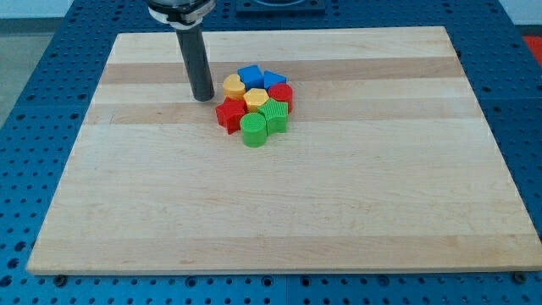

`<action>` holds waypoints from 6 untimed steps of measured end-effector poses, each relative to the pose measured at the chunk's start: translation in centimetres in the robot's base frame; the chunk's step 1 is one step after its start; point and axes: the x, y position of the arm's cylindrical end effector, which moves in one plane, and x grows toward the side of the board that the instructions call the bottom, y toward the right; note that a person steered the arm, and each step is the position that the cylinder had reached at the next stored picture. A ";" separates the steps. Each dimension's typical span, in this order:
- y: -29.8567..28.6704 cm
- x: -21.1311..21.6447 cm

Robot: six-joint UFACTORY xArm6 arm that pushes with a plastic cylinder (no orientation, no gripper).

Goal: Push the red star into the green circle

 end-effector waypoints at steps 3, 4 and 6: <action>2.8 0.0; 2.7 0.0; 1.8 3.2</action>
